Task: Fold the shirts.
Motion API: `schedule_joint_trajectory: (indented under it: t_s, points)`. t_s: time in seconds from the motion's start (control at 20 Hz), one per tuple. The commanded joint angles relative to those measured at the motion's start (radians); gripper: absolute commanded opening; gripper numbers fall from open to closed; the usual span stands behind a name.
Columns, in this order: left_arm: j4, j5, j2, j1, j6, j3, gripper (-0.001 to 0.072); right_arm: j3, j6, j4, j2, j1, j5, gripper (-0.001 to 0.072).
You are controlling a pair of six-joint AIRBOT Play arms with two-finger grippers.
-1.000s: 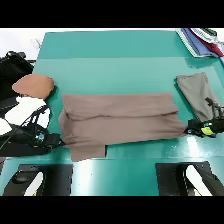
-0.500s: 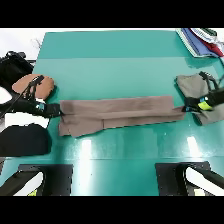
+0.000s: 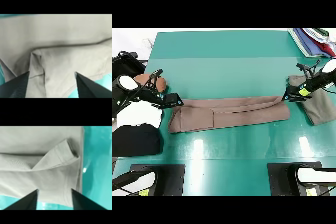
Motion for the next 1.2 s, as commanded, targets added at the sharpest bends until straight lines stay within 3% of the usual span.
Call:
schedule_joint_trajectory:
  t_s: [0.0, 0.05, 0.1, 0.15, 0.4, 0.55, 0.7, 0.8, 0.9, 1.15]
  points:
    - [-0.024, -0.070, -0.012, 0.000, -0.024, 0.058, 0.0519, 0.023, -0.069, 0.084, -0.027, -0.087, 0.047, 0.0546]
    - [-0.049, -0.085, -0.012, 0.000, -0.017, 0.061, 0.0260, 0.001, -0.081, 0.081, -0.027, -0.129, 0.056, 0.0601]
    - [-0.088, -0.093, -0.013, 0.000, 0.006, 0.061, 0.0094, -0.032, -0.092, 0.083, -0.028, -0.169, 0.056, 0.0604]
    - [-0.124, -0.089, -0.013, -0.003, 0.024, 0.061, 0.0025, -0.076, -0.108, 0.087, -0.032, -0.210, 0.048, 0.0604]
    - [-0.151, 0.046, -0.014, -0.171, 0.006, 0.060, 0.0024, -0.256, -0.235, 0.369, -0.131, -0.349, -0.017, 0.0605]
    - [-0.148, 0.160, -0.016, -0.283, -0.056, 0.061, 0.0024, -0.302, -0.314, 0.522, -0.187, -0.332, -0.039, 0.0604]
    - [-0.159, 0.214, -0.060, -0.367, -0.089, 0.061, 0.0023, -0.286, -0.329, 0.568, -0.209, -0.271, -0.089, 0.0586]
    - [-0.181, 0.237, -0.113, -0.421, -0.089, 0.061, 0.0023, -0.262, -0.338, 0.566, -0.208, -0.234, -0.099, 0.0372]
    - [-0.214, 0.278, -0.179, -0.465, -0.087, 0.061, 0.0023, -0.235, -0.374, 0.566, -0.204, -0.200, -0.066, 0.0017]
    - [-0.275, 0.306, -0.369, -0.533, -0.085, 0.148, 0.0023, -0.130, -0.335, 0.568, -0.039, -0.142, 0.006, 0.0014]
